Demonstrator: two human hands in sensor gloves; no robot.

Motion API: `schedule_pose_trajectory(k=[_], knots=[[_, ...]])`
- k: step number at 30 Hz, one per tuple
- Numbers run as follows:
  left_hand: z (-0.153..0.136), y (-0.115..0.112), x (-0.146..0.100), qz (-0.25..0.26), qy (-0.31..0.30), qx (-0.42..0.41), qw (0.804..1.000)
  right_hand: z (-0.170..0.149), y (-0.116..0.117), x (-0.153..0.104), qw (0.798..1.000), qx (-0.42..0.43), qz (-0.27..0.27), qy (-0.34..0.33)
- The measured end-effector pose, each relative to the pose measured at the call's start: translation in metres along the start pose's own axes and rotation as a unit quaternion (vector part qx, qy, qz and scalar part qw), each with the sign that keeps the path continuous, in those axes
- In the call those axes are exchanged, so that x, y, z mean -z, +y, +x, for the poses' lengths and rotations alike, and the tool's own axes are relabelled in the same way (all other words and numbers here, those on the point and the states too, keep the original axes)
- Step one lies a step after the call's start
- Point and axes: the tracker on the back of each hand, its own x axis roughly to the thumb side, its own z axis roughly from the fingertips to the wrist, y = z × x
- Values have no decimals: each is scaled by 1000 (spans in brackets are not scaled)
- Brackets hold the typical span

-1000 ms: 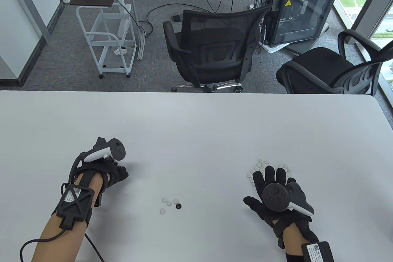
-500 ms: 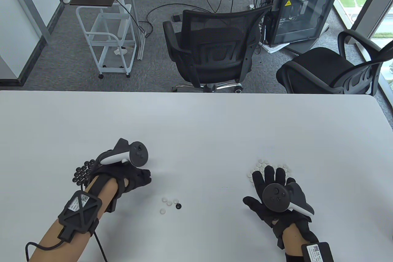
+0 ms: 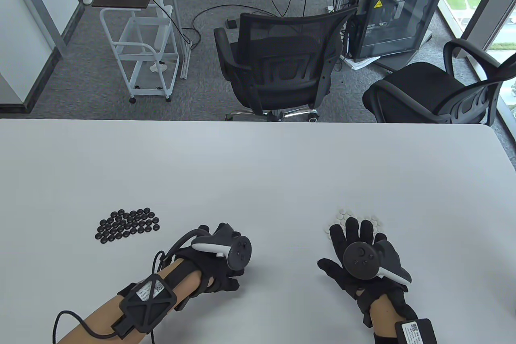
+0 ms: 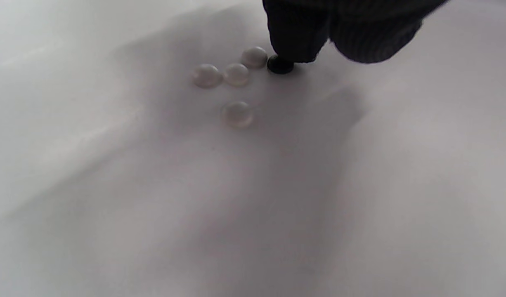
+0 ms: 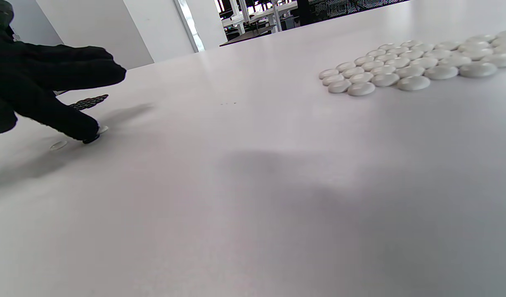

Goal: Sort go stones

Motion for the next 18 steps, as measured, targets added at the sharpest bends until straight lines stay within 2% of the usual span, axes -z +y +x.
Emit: schedule_pose_trajectory(k=[6, 11, 14, 18], knots=[[-4, -13, -6, -2, -19, -27, 999, -1, 1, 0, 1000, -3, 4, 2], [-7, -31, -21, -12, -42, -54, 998, -2, -1, -1, 1000, -5, 1, 4], [-15, -44, -37, -13, -23, -59, 998, -3, -1, -1, 1000, -8, 2, 6], [-44, -67, -59, -20, 23, -75, 997, -5, -2, -2, 1000, -11, 4, 10]])
